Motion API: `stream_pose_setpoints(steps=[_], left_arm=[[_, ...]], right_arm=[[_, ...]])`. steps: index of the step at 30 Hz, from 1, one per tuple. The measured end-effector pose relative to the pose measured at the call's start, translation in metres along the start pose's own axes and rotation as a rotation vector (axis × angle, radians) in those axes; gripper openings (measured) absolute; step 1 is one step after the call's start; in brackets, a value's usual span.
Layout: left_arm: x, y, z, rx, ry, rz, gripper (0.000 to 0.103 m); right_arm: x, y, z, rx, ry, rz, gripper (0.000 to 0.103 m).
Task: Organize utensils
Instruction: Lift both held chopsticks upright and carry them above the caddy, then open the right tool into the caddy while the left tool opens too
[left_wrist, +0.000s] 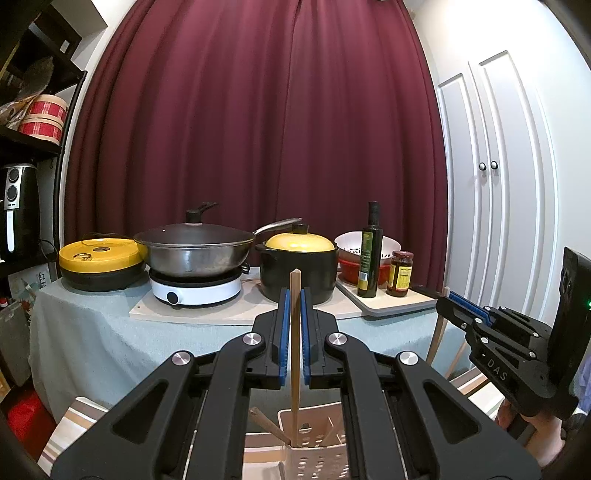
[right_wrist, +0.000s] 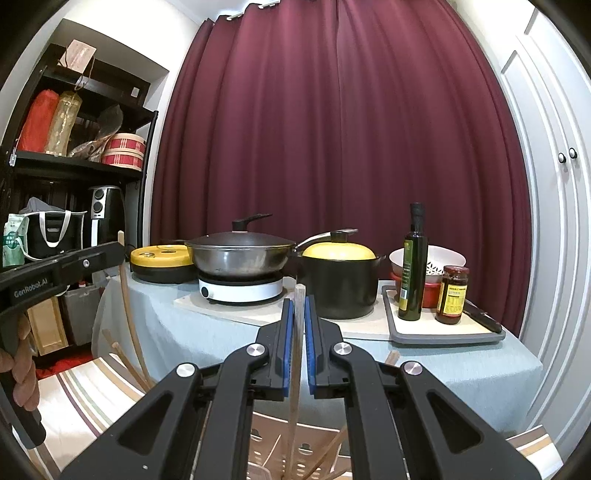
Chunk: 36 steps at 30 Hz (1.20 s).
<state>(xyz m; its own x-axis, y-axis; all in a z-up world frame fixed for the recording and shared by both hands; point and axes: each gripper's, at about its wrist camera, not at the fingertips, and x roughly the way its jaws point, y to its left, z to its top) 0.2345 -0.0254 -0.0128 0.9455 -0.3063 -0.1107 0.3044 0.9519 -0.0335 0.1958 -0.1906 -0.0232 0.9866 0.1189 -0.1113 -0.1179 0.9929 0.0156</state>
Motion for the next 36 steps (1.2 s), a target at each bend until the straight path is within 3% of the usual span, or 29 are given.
stream_pose_setpoints(steps=[10, 14, 19, 23, 25, 29, 36], left_arm=[[0.007, -0.001, -0.006, 0.0, 0.035, -0.009, 0.006], [0.008, -0.001, -0.007, -0.005, 0.038, -0.009, 0.006], [0.008, -0.002, -0.008, -0.006, 0.041, -0.01, 0.009], [0.008, -0.003, -0.009, -0.011, 0.04, -0.015, 0.028], [0.007, -0.004, -0.009, -0.016, 0.041, -0.023, 0.03], [0.004, -0.005, -0.007, -0.026, 0.032, -0.026, 0.044], [-0.012, -0.013, 0.0, -0.016, 0.011, -0.034, 0.051]], right_arm=[[0.001, -0.004, -0.005, 0.015, 0.023, -0.007, 0.009], [0.0, -0.005, -0.005, 0.028, 0.017, -0.01, 0.029], [-0.001, -0.006, -0.004, 0.029, 0.013, -0.015, 0.034], [-0.003, -0.008, -0.004, 0.039, 0.006, -0.02, 0.043], [-0.006, -0.009, -0.004, 0.043, 0.003, -0.023, 0.045], [-0.011, -0.011, -0.002, 0.048, 0.0, -0.026, 0.048], [-0.026, -0.015, 0.003, 0.058, -0.01, -0.037, 0.05]])
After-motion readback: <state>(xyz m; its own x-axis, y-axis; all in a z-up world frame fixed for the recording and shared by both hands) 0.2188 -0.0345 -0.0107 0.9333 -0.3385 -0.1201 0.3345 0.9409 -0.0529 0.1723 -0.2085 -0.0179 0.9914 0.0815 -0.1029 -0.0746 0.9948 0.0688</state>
